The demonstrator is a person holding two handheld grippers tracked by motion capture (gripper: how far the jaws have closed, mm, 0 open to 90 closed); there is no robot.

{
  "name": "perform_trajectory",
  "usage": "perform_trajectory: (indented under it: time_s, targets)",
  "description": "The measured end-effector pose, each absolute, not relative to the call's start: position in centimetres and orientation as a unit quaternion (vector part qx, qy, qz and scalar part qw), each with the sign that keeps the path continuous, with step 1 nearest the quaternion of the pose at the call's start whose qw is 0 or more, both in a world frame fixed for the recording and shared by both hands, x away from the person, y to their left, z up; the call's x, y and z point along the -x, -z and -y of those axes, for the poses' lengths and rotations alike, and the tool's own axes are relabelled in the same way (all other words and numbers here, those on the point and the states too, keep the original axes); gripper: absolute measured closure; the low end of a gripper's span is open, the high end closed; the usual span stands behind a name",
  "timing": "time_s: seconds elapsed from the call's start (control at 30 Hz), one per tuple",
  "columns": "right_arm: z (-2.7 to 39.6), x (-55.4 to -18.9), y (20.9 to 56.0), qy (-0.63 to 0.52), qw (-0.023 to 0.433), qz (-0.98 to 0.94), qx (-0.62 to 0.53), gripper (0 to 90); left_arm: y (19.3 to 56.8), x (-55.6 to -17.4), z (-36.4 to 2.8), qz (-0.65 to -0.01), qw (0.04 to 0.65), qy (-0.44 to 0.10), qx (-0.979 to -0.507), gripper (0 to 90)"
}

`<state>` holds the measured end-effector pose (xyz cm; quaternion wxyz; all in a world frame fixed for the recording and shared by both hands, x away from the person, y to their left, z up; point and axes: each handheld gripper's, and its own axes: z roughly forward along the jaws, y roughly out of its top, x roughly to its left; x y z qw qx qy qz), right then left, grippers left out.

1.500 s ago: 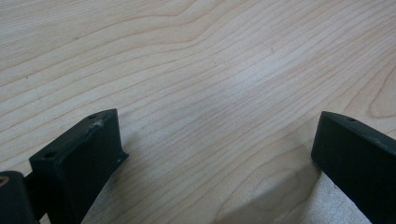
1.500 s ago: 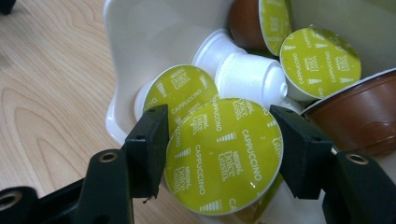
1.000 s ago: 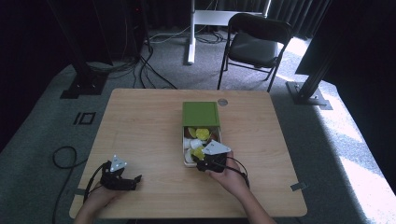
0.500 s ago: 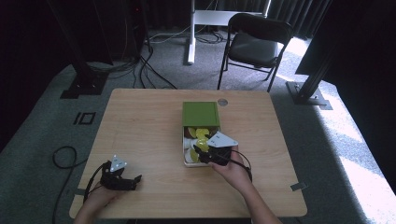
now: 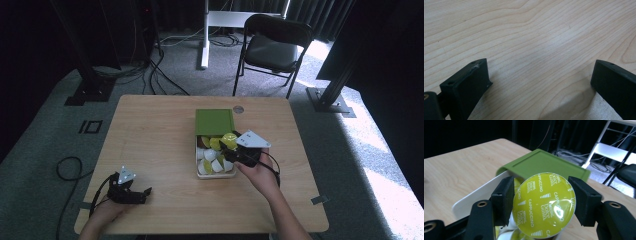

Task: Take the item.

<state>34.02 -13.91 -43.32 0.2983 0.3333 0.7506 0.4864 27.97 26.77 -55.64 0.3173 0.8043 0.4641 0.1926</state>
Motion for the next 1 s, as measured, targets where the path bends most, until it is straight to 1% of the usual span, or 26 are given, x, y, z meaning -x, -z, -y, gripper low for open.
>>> perform_trajectory:
  time_s: [0.3, 0.77, 1.0]
  targets:
    - [16.1, -35.2, 43.6, -0.479, 0.327, -0.728, -0.365, 40.2, 55.6, -28.0, -26.8, -0.464, 0.317, -0.193, -0.804, 2.8]
    - [19.0, -36.9, 45.4, -0.460, 0.341, -0.710, -0.410, 40.3, 55.6, -28.0, -26.8, -0.464, 0.317, -0.193, -0.804, 2.8]
    - [20.4, -38.3, 47.3, -0.448, 0.343, -0.699, -0.439, 40.3, 55.6, -28.0, -26.8, -0.464, 0.317, -0.192, -0.805, 2.8]
